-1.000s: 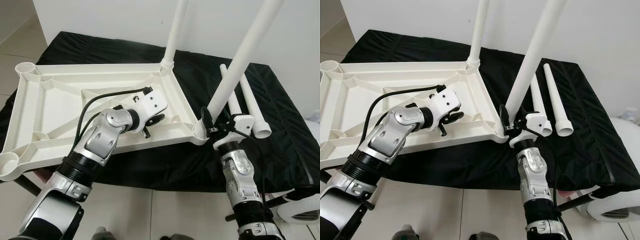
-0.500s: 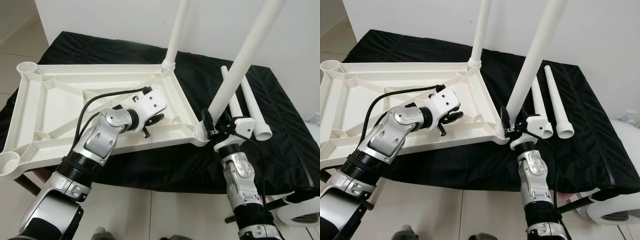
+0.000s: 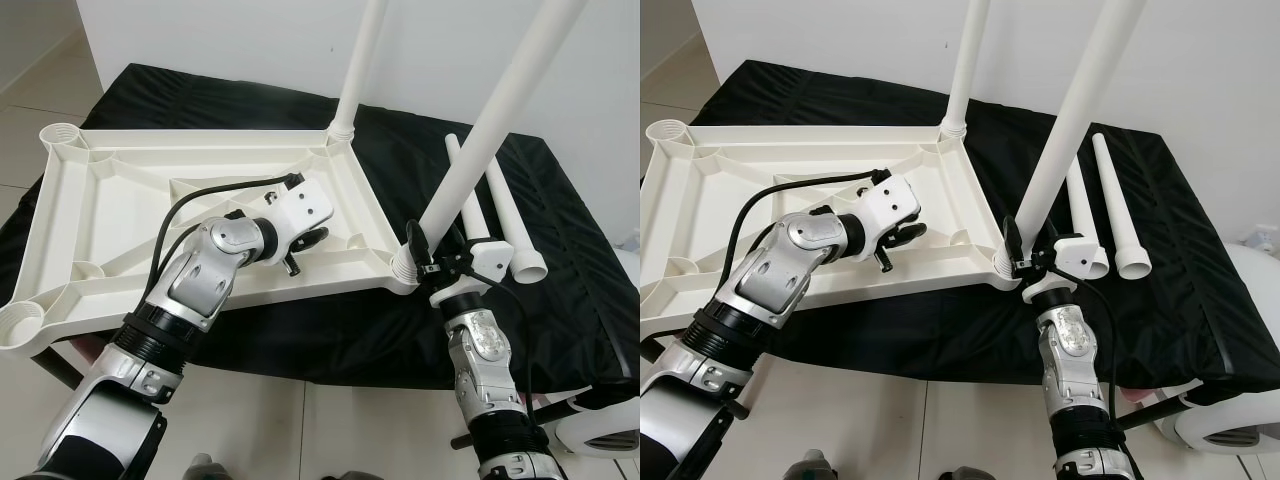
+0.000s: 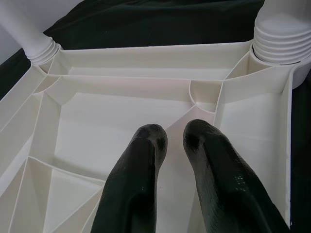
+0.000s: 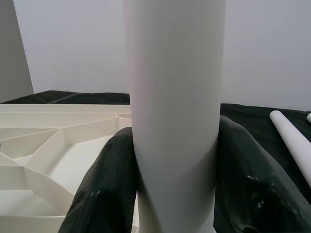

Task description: Building children table

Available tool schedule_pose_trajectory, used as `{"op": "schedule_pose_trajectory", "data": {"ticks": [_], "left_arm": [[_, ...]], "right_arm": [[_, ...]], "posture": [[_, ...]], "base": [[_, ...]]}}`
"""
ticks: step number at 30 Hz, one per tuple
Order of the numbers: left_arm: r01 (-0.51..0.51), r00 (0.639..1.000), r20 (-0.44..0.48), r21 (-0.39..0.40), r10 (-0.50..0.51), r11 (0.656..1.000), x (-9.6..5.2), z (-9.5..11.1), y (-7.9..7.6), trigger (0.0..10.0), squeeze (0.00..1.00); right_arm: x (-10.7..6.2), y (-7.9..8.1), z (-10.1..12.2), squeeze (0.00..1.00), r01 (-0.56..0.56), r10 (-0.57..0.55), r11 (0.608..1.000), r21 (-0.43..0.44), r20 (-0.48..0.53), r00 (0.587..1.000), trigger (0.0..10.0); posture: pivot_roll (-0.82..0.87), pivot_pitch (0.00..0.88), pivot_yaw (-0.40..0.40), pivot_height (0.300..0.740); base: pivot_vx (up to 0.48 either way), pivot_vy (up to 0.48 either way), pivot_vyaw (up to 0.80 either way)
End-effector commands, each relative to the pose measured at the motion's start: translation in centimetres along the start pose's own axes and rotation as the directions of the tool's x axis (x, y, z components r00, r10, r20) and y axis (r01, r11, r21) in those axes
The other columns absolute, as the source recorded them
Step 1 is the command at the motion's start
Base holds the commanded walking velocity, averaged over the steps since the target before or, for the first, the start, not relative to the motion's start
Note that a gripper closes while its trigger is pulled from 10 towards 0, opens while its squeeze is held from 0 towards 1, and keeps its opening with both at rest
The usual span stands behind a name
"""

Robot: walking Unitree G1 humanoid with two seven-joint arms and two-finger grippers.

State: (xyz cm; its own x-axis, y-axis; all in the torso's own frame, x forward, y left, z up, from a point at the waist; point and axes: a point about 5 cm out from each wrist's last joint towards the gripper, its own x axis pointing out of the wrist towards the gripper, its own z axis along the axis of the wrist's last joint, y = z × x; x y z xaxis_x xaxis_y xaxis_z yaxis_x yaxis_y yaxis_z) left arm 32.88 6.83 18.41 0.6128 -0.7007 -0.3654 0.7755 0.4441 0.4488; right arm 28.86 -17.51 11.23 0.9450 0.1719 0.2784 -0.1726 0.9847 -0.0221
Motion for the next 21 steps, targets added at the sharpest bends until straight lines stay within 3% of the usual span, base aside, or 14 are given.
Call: {"op": "schedule_pose_trajectory", "data": {"ticks": [1, 8, 15, 21], "left_arm": [[0.010, 1.000, 0.029, 0.027, -0.011, 1.000, 0.0, 0.7, -0.1, 10.0, 0.00], [0.017, 0.999, 0.033, 0.035, -0.018, 0.999, 0.0, 0.8, -0.2, 10.0, 0.00], [0.018, 0.999, 0.037, 0.037, -0.019, 0.999, 0.1, 1.0, 0.0, 10.0, 0.00], [0.014, 0.999, 0.035, 0.036, -0.016, 0.999, 0.1, 1.0, 0.1, 10.0, 0.00]], "right_arm": [[-5.5, -1.2, -6.5, 0.00, 0.081, -0.073, 0.997, 0.008, -0.376, 0.924, 10.0], [-6.2, -1.4, -6.9, 0.00, 0.176, -0.142, 0.983, 0.051, -0.390, 0.910, 10.0], [-6.1, -1.5, -5.9, 0.00, 0.265, -0.254, 0.964, -0.007, -0.321, 0.912, 10.0], [-5.7, -1.5, -5.6, 0.00, 0.259, -0.250, 0.966, -0.014, -0.309, 0.918, 10.0]], "posture": [[0.06, 0.045, -0.083, 0.740], [0.06, 0.039, -0.078, 0.740], [0.06, 0.046, -0.078, 0.740], [0.06, 0.048, -0.079, 0.740]], "base": [[0.000, 0.000, 0.00], [0.000, 0.000, 0.00], [0.000, 0.000, 0.00], [0.000, 0.000, 0.00]]}}
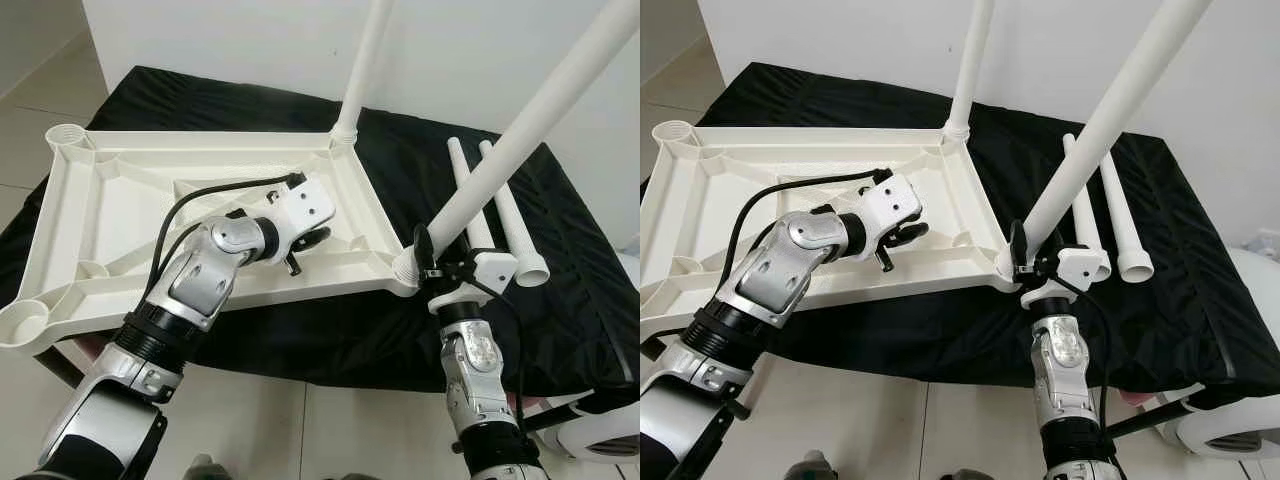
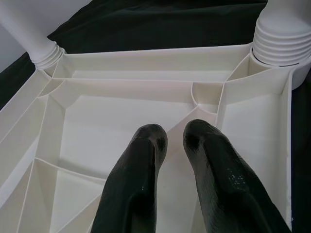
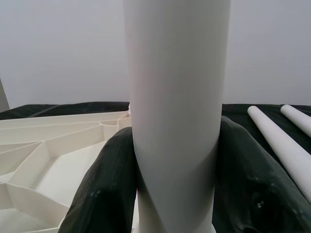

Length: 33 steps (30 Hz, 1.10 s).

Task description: Building children table

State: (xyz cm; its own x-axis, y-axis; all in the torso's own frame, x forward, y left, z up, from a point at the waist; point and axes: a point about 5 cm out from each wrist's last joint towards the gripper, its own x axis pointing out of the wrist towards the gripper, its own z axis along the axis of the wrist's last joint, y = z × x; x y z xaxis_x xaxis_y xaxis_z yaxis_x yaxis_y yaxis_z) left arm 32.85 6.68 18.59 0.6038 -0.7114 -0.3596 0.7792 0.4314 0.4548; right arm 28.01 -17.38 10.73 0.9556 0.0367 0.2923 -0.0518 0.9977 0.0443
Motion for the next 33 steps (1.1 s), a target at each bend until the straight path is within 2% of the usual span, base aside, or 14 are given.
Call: {"op": "schedule_pose_trajectory", "data": {"ticks": [1, 5, 6, 12, 13, 14, 17, 21, 23, 26, 30, 31, 32, 33], "left_arm": [[0.004, 1.000, 0.024, 0.024, -0.004, 1.000, 0.0, 0.7, 0.1, 10.0, 0.00], [0.002, 1.000, 0.024, 0.024, -0.002, 1.000, 0.0, 0.7, 0.1, 10.0, 0.00], [-0.004, 1.000, 0.024, 0.016, 0.004, 1.000, 0.0, 0.7, 0.3, 10.0, 0.00], [-0.001, 1.000, 0.027, 0.017, 0.001, 1.000, 0.0, 0.7, 0.3, 10.0, 0.00], [0.013, 0.999, 0.038, -0.014, -0.012, 1.000, 0.0, 0.7, 0.2, 10.0, 0.00], [0.026, 0.998, 0.052, -0.055, -0.023, 0.998, 0.0, 0.8, 0.2, 10.0, 1.00], [0.038, 0.997, 0.067, -0.093, -0.032, 0.995, -0.1, 0.9, 0.2, 10.0, 1.00], [0.115, 0.984, 0.147, -0.105, -0.098, 0.988, -0.6, 1.9, -0.5, 10.0, 1.00], [0.113, 0.984, 0.152, -0.106, -0.096, 0.988, -0.6, 2.0, -0.5, 10.0, 1.00], [0.054, 0.985, 0.170, -0.111, -0.035, 0.992, -0.5, 2.3, 0.1, 10.0, 1.00], [0.045, 0.984, 0.176, -0.109, -0.025, 0.993, -0.5, 2.4, 0.2, 10.0, 1.00], [0.028, 0.984, 0.178, -0.118, -0.007, 0.993, -0.5, 2.5, 0.4, 10.0, 0.12], [0.006, 0.983, 0.185, -0.127, 0.018, 0.992, -0.5, 2.6, 0.6, 10.0, 0.00], [-0.008, 0.981, 0.189, -0.135, 0.034, 0.991, -0.5, 2.7, 0.8, 10.0, 0.00]], "right_arm": [[-4.4, -2.5, -5.1, 0.00, 0.124, -0.131, 0.991, -0.042, -0.315, 0.940, 10.0], [-4.0, -2.4, -5.0, 0.00, 0.117, -0.124, 0.992, -0.042, -0.312, 0.942, 10.0], [-3.0, -2.2, -4.1, 0.00, 0.095, -0.101, 0.995, -0.038, -0.276, 0.956, 10.0], [-1.7, -1.8, -3.1, 0.00, 0.077, -0.079, 0.997, -0.017, -0.233, 0.969, 10.0], [-0.8, -1.6, -2.2, 0.00, 0.066, -0.065, 0.998, -0.003, -0.200, 0.978, 10.0], [0.2, -1.4, -1.3, 0.00, 0.047, -0.046, 0.999, 0.003, -0.164, 0.985, 10.0], [1.0, -1.2, -0.6, 0.00, 0.036, -0.034, 0.999, 0.013, -0.139, 0.990, 10.0], [3.3, 0.0, 1.3, 0.00, -0.017, 0.021, 0.998, 0.058, -0.069, 0.997, 10.0], [3.5, 0.2, 1.5, 0.00, -0.024, 0.028, 0.998, 0.062, -0.062, 0.998, 10.0], [5.3, 1.4, 2.7, 0.00, -0.078, 0.082, 0.992, 0.103, -0.028, 0.996, 10.0], [5.6, 1.6, 3.0, 0.00, -0.088, 0.091, 0.989, 0.115, -0.024, 0.996, 10.0], [6.0, 1.8, 3.4, 0.00, -0.109, 0.111, 0.988, 0.109, -0.014, 0.994, 10.0], [6.5, 2.0, 3.9, 0.00, -0.122, 0.123, 0.986, 0.112, -0.005, 0.992, 10.0], [6.9, 2.1, 4.2, 0.00, -0.130, 0.131, 0.985, 0.115, -0.002, 0.991, 10.0]], "posture": [[0.06, 0.049, -0.082, 0.740], [0.06, 0.051, -0.083, 0.740], [0.06, 0.053, -0.083, 0.740], [0.06, 0.054, -0.085, 0.740], [0.06, 0.054, -0.085, 0.740], [0.05, 0.054, -0.088, 0.740], [0.06, 0.053, -0.089, 0.740], [0.06, 0.052, -0.100, 0.740], [0.06, 0.052, -0.101, 0.740], [0.06, 0.046, -0.110, 0.740], [0.06, 0.045, -0.110, 0.740], [0.06, 0.043, -0.115, 0.740], [0.06, 0.040, -0.116, 0.740], [0.06, 0.040, -0.116, 0.740]], "base": [[0.000, 0.000, 0.00], [0.000, 0.000, 0.00], [0.000, 0.000, 0.00], [0.000, 0.000, 0.00], [0.000, 0.000, 0.00], [0.000, 0.000, 0.00], [0.000, 0.000, 0.00], [0.000, 0.000, 0.00], [0.000, 0.000, 0.00], [0.000, 0.000, 0.00], [0.000, 0.000, 0.00], [0.000, 0.000, 0.00], [0.000, 0.000, 0.00], [0.000, 0.000, 0.00]]}}
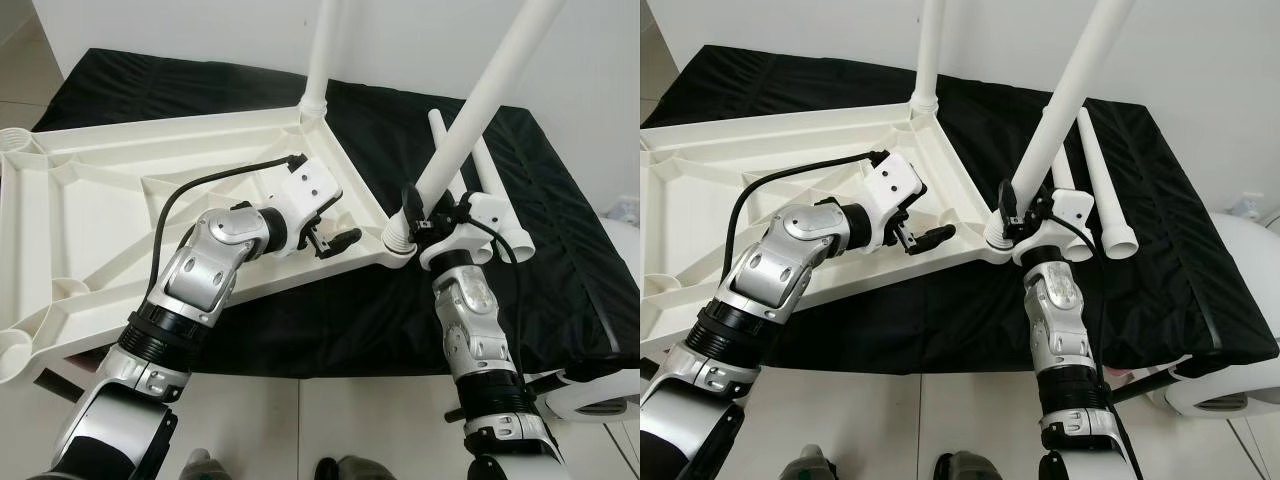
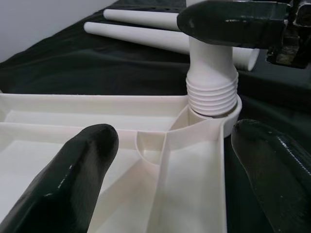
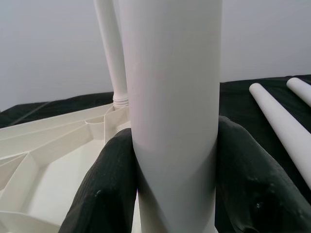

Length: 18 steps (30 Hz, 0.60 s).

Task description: Building children table

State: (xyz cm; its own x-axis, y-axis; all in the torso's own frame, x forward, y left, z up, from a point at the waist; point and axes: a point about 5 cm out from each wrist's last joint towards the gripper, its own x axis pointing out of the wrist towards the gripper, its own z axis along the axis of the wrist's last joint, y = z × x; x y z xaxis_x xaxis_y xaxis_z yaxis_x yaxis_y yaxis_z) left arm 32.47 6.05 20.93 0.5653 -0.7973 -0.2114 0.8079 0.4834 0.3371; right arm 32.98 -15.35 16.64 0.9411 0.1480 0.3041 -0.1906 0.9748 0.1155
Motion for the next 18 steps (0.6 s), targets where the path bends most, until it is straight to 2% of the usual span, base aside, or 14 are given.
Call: {"op": "schedule_pose_trajectory", "data": {"ticks": [1, 3, 5, 6, 8, 10, 14, 15, 18], "left_arm": [[-0.031, 0.999, 0.019, 0.000, 0.031, 1.000, 0.2, 0.4, 0.2, 10.0, 0.00], [-0.047, 0.998, 0.035, -0.033, 0.048, 0.998, 0.3, 0.7, 0.4, 10.0, 0.00], [-0.052, 0.997, 0.056, -0.098, 0.058, 0.994, 0.2, 1.1, 0.6, 10.0, 0.00], [-0.052, 0.997, 0.056, -0.098, 0.058, 0.994, 0.2, 1.1, 0.6, 10.0, 0.00], [-0.058, 0.994, 0.081, -0.157, 0.071, 0.986, 0.2, 1.5, 0.8, 10.0, 0.00], [-0.069, 0.992, 0.091, -0.182, 0.087, 0.981, 0.2, 1.7, 1.0, 10.0, 0.00], [-0.167, 0.970, 0.118, -0.312, 0.212, 0.935, 0.3, 2.8, 2.5, 10.0, 0.00], [-0.167, 0.970, 0.118, -0.312, 0.212, 0.935, 0.3, 2.8, 2.5, 10.0, 0.00], [-0.217, 0.945, 0.149, -0.378, 0.290, 0.900, 0.4, 3.4, 3.4, 10.0, 0.00]], "right_arm": [[0.3, 0.0, 0.1, 0.00, -0.017, 0.017, 1.000, 0.006, -0.013, 1.000, 10.0], [1.0, 0.2, 0.8, 0.00, -0.035, 0.035, 0.999, 0.000, 0.002, 0.999, 10.0], [1.6, 0.2, 1.3, 0.00, -0.048, 0.048, 0.999, -0.012, 0.006, 0.999, 10.0], [1.6, 0.2, 1.3, 0.00, -0.048, 0.048, 0.999, -0.012, 0.006, 0.999, 10.0], [2.2, 0.0, 1.6, 0.00, -0.046, 0.046, 0.998, -0.034, -0.011, 0.999, 10.0], [2.4, -0.1, 1.5, 0.00, -0.048, 0.047, 0.997, -0.056, -0.030, 0.998, 10.0], [3.0, -0.1, 1.7, 0.00, -0.102, 0.092, 0.976, -0.191, -0.062, 0.994, 10.0], [3.0, -0.1, 1.7, 0.00, -0.102, 0.092, 0.976, -0.191, -0.062, 0.994, 10.0], [3.1, 0.2, 1.4, 0.00, -0.156, 0.143, 0.971, -0.181, -0.085, 0.986, 10.0]], "posture": [[0.06, 0.040, -0.116, 0.740], [0.07, 0.031, -0.122, 0.740], [0.06, 0.025, -0.122, 0.740], [0.06, 0.025, -0.122, 0.740], [0.06, 0.015, -0.122, 0.740], [0.06, 0.010, -0.122, 0.740], [0.07, 0.000, -0.124, 0.740], [0.07, 0.000, -0.124, 0.740], [0.07, 0.000, -0.124, 0.740]], "base": [[0.000, 0.000, 0.00], [0.000, 0.000, 0.00], [0.000, 0.000, 0.00], [0.000, 0.000, 0.00], [0.000, 0.000, 0.00], [0.000, 0.000, 0.00], [0.000, 0.000, 0.00], [0.000, 0.000, 0.00], [0.000, 0.000, 0.00]]}}
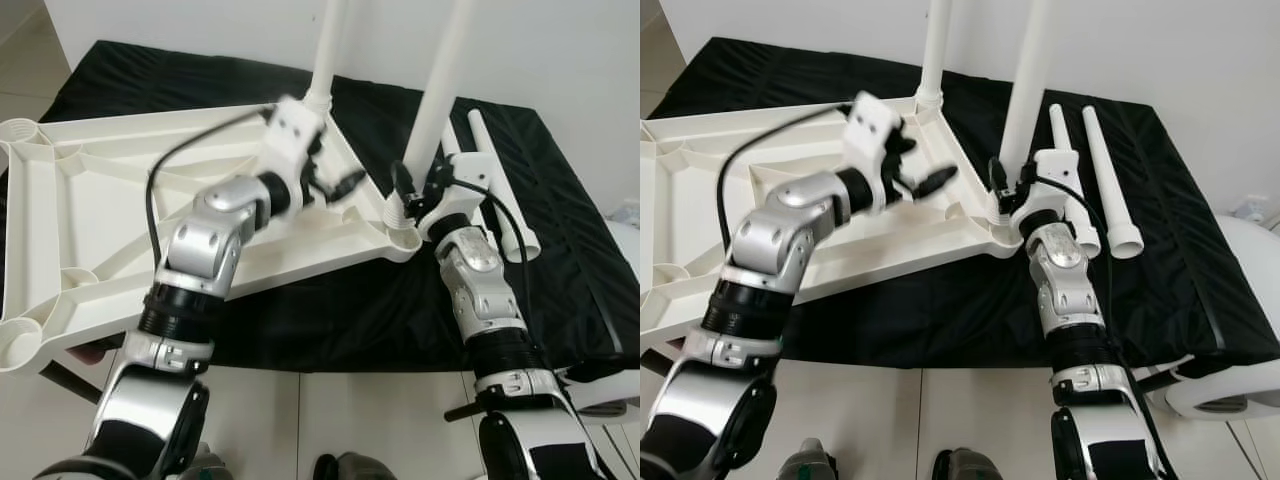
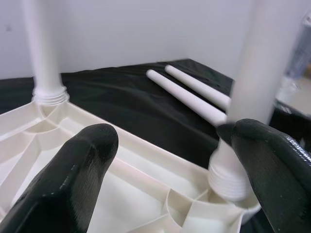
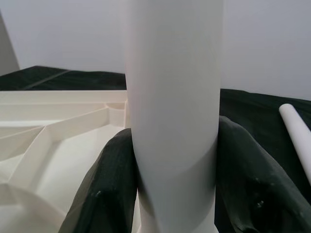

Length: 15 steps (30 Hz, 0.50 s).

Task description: Building children table

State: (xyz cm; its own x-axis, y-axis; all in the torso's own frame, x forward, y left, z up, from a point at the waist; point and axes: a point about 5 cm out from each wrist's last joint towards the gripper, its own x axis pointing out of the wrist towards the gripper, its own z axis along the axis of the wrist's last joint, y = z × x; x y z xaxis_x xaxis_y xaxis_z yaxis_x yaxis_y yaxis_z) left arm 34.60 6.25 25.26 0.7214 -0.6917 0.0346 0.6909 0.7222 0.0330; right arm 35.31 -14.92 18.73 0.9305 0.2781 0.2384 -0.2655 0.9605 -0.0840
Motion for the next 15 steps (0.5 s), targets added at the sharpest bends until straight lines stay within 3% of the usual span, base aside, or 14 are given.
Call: {"op": "schedule_pose_trajectory", "data": {"ticks": [1, 5, 15], "left_arm": [[-0.051, 0.999, 0.011, -0.040, 0.052, 0.998, 0.3, 0.0, 0.3, 10.0, 0.00], [-0.061, 0.998, 0.020, -0.052, 0.062, 0.997, 0.5, 0.2, 0.4, 10.0, 0.00], [0.153, 0.978, 0.159, -0.124, -0.132, 0.980, 0.7, 2.8, -2.1, 10.0, 0.00]], "right_arm": [[0.1, 0.1, 0.1, 0.00, -0.044, 0.044, 0.999, -0.023, -0.005, 0.999, 10.0], [0.0, 0.7, -0.1, 0.00, -0.103, 0.103, 0.995, -0.014, -0.003, 0.995, 10.0], [-0.4, 1.6, -0.3, 0.00, -0.205, 0.205, 0.979, 0.013, 0.008, 0.979, 10.0]], "posture": [[0.07, 0.000, -0.121, 0.740], [0.08, 0.000, -0.117, 0.740], [0.08, 0.000, -0.111, 0.740]], "base": [[0.000, 0.000, 0.00], [0.000, 0.000, 0.00], [0.000, 0.000, 0.00]]}}
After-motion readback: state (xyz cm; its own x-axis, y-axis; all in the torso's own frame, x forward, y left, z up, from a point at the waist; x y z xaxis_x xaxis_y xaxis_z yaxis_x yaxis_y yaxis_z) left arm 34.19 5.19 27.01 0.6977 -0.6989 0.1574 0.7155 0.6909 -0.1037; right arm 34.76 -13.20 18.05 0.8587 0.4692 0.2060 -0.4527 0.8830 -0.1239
